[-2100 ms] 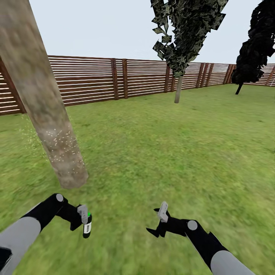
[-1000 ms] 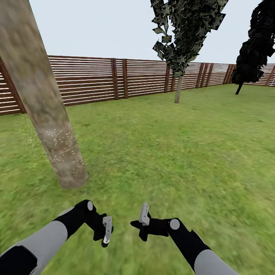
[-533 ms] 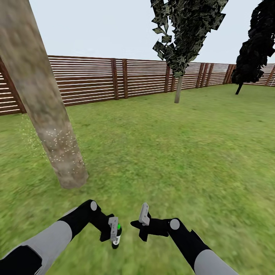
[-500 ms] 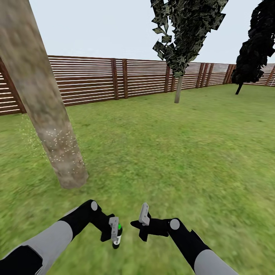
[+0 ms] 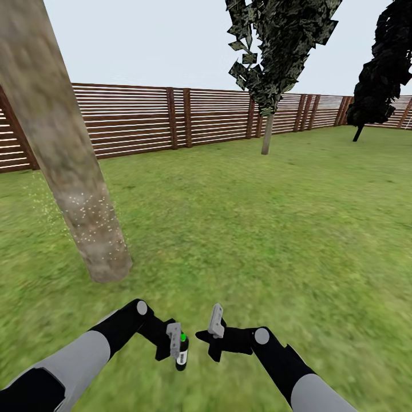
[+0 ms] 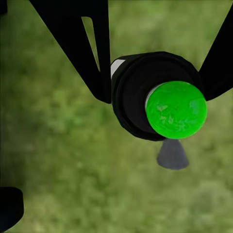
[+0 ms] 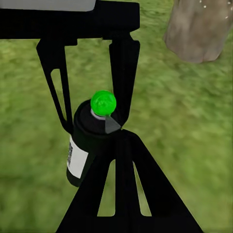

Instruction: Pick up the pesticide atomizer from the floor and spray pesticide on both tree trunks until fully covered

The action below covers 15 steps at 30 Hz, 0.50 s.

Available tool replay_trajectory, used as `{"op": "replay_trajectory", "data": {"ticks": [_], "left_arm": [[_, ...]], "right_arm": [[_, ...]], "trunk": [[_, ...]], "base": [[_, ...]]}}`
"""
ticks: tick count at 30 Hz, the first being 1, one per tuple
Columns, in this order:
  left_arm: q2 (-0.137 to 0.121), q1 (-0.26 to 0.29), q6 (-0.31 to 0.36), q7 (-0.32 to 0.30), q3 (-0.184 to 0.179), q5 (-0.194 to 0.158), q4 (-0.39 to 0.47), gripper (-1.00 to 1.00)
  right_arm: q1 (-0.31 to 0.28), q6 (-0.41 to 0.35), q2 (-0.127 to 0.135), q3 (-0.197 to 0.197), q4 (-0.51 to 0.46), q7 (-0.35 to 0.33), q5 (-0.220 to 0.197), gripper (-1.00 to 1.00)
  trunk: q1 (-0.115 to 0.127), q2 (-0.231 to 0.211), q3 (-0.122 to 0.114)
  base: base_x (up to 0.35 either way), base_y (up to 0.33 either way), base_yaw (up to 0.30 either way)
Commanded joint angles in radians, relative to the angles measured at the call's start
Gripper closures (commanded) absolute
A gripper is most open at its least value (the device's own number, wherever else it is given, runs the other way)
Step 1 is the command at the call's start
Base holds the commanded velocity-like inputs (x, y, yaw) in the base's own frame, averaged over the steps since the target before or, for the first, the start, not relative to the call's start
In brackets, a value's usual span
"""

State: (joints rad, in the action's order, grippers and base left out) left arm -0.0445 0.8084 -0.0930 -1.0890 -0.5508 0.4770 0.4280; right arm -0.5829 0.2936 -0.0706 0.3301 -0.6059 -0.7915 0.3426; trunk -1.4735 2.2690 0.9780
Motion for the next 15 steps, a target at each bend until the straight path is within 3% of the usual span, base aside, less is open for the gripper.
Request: {"op": "replay_trajectory", "data": {"ticks": [1,5,15], "left_arm": [[0.0,0.0,0.0,0.0,0.0,-0.002,0.0,1.0],[0.001,0.0,-0.001,0.0,0.0,-0.004,0.0,1.0],[0.031,0.0,-0.016,0.0,0.0,-0.003,-0.011,1.0]], "right_arm": [[0.0,0.0,0.0,0.0,0.0,0.0,0.0,1.0],[0.0,0.0,0.0,0.0,0.0,0.0,0.0,1.0],[0.0,0.001,0.0,0.0,0.0,0.0,0.0,1.0]], "trunk": [[0.0,0.0,0.0],[0.0,0.0,0.0],[0.0,0.0,0.0]], "base": [[0.0,0.0,0.0],[0.0,0.0,0.0],[0.0,0.0,0.0]]}}
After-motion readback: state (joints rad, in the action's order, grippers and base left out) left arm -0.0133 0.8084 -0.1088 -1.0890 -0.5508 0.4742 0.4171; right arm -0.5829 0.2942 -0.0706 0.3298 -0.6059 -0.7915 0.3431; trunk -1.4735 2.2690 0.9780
